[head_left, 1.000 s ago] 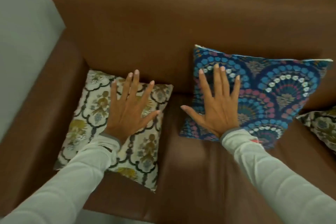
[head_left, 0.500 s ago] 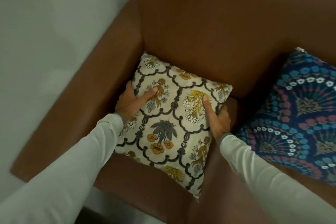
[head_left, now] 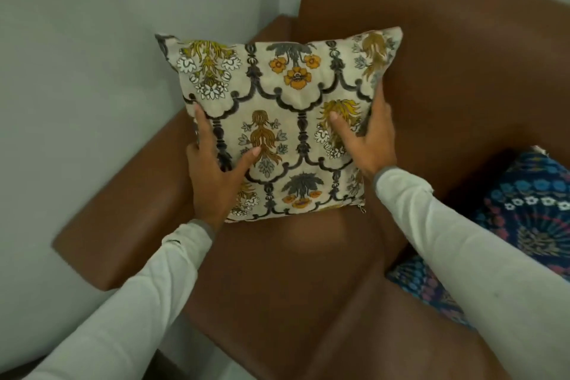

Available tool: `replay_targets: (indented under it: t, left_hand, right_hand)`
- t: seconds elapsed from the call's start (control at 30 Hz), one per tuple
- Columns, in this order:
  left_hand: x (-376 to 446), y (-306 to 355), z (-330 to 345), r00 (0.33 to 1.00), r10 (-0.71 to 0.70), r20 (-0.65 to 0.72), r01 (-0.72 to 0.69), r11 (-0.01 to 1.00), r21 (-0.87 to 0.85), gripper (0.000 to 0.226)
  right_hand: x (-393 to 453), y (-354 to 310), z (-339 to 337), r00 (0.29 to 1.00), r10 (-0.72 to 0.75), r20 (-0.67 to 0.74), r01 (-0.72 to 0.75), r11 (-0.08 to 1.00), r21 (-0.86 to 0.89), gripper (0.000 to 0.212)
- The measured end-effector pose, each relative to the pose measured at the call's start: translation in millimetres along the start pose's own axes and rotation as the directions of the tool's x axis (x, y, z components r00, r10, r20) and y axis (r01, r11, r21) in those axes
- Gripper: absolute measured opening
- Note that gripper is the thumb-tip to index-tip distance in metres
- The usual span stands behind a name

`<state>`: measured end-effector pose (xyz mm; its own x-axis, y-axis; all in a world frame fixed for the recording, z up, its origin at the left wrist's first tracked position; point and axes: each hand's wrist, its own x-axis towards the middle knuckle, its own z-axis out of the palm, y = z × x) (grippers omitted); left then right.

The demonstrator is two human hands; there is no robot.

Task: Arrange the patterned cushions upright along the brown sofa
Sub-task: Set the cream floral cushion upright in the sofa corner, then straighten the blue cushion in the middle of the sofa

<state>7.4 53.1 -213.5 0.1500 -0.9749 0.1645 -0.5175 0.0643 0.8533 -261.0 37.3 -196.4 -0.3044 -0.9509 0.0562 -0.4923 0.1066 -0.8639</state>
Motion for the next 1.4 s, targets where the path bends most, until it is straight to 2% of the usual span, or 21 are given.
replay_targets:
  t: [0.2,0.27,0.33,0.4,0.43,0.47,0.53,0.73,0.83,1.0,1.1,1.17,1.2,1.27,1.33,1.37,1.4]
  left_hand:
    - [-7,1,3,0.996,-0.090,-0.002,0.089,0.989,0.118,0.119]
    - [-8,8,-6,0.998,0.002,-0.058,0.016,0.951,0.309,0.111]
    - [-4,18,-14,0.962,0.261,-0.080,-0.163,0.783,0.601,0.098]
    - [8,32,-15,0.886,0.461,0.053,-0.346,0.580,0.738,0.094]
    - [17,37,-12,0.846,0.516,0.138,-0.425,0.495,0.758,0.093]
    - [26,37,-9,0.812,0.541,0.217,-0.489,0.428,0.760,0.093]
    - [42,28,-3,0.771,0.549,0.323,-0.565,0.354,0.746,0.093]
    - [59,4,3,0.784,0.479,0.394,-0.566,0.294,0.770,0.097]
    - [45,24,17,0.797,0.485,0.359,-0.545,0.324,0.773,0.095]
    - [-2,87,79,0.729,0.532,0.431,-0.657,0.366,0.659,0.089]
    - [-46,132,137,0.681,0.532,0.503,-0.732,0.485,0.478,0.091]
    - [-82,158,174,0.668,0.486,0.563,-0.715,0.628,0.306,0.098]
    - [-101,170,192,0.680,0.437,0.588,-0.652,0.728,0.212,0.102]
    - [-136,196,225,0.716,0.272,0.643,-0.380,0.924,0.034,0.107]
    - [-161,217,251,0.737,0.083,0.671,-0.071,0.996,-0.045,0.104]
    - [-168,223,264,0.735,0.010,0.678,0.032,0.998,-0.050,0.103]
    - [-180,235,283,0.722,-0.019,0.691,0.065,0.997,-0.041,0.105]
  right_hand:
    - [4,3,2,0.999,0.035,0.039,-0.032,0.997,-0.076,0.107]
    - [0,-1,-7,0.998,-0.062,-0.028,0.054,0.973,-0.226,0.107]
    - [4,-7,-13,0.956,-0.279,-0.095,0.210,0.871,-0.445,0.103]
    - [15,-8,-12,0.871,-0.491,-0.010,0.377,0.681,-0.628,0.097]
    - [22,-7,-9,0.833,-0.549,0.065,0.439,0.585,-0.682,0.094]
    - [28,-6,-5,0.810,-0.571,0.132,0.479,0.517,-0.710,0.091]
    - [36,-2,2,0.802,-0.565,0.193,0.503,0.463,-0.730,0.089]
    - [36,-3,3,0.807,-0.544,0.231,0.481,0.378,-0.791,0.090]
    - [22,-3,-22,0.828,-0.535,0.169,0.423,0.397,-0.815,0.092]
    - [-26,21,-118,0.882,-0.471,0.001,0.241,0.449,-0.861,0.086]
    - [-62,51,-190,0.905,-0.409,-0.120,0.082,0.443,-0.893,0.085]
    - [-89,75,-237,0.905,-0.366,-0.218,-0.030,0.457,-0.889,0.085]
    - [-105,88,-261,0.900,-0.334,-0.280,-0.097,0.471,-0.877,0.085]
    - [-138,115,-306,0.867,-0.262,-0.423,-0.230,0.543,-0.808,0.086]
    - [-172,141,-339,0.787,-0.111,-0.606,-0.394,0.666,-0.633,0.091]
    - [-185,155,-351,0.731,0.012,-0.683,-0.484,0.714,-0.506,0.096]
    - [-201,172,-371,0.665,0.167,-0.728,-0.571,0.742,-0.351,0.100]
